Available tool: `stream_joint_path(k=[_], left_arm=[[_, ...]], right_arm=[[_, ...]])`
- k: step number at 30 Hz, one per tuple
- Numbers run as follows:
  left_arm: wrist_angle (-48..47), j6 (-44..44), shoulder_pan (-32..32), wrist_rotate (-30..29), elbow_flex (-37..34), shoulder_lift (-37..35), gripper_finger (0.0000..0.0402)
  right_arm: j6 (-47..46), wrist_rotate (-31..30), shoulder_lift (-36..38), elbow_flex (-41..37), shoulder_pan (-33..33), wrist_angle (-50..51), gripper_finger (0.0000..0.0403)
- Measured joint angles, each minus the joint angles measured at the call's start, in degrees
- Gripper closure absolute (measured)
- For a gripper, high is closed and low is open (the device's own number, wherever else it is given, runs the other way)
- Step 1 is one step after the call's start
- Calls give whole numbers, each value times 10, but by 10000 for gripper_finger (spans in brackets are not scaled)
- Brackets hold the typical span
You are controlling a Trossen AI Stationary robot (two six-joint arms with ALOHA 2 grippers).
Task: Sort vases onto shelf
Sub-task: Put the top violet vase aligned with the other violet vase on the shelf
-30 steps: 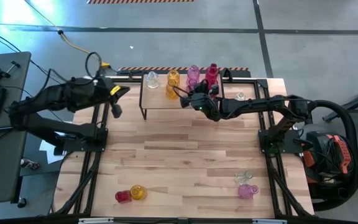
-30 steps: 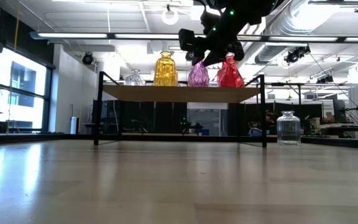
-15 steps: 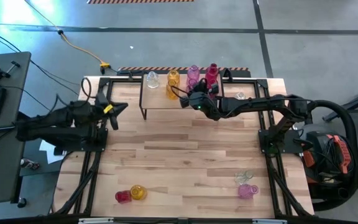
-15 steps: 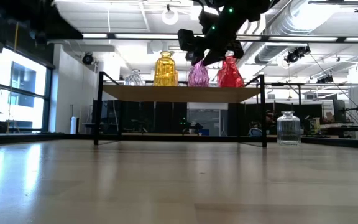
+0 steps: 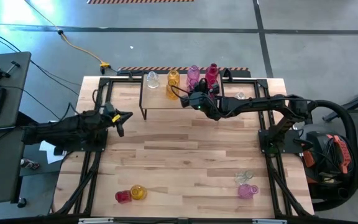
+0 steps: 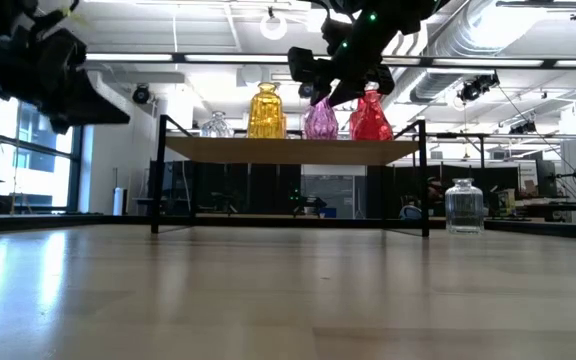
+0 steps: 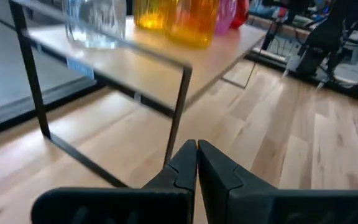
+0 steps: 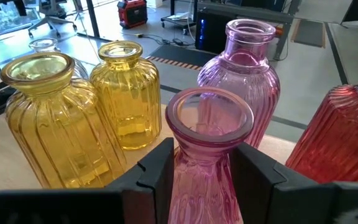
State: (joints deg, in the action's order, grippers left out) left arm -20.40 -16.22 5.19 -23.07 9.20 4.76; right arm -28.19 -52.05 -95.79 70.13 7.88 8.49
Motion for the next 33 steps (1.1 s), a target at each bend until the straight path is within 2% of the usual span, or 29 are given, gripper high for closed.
stream_joint_path(k=[6, 13, 33], left_arm=[[-16, -37, 0, 0, -24, -1, 401], [-11, -6, 0, 8, -23, 4, 401], [-12, -6, 0, 8, -23, 4, 401]], right_arm=[[-3, 0, 0, 0, 0, 0, 283], [-3, 1, 0, 0, 0, 0, 283], [-15, 1, 0, 0, 0, -2, 283]])
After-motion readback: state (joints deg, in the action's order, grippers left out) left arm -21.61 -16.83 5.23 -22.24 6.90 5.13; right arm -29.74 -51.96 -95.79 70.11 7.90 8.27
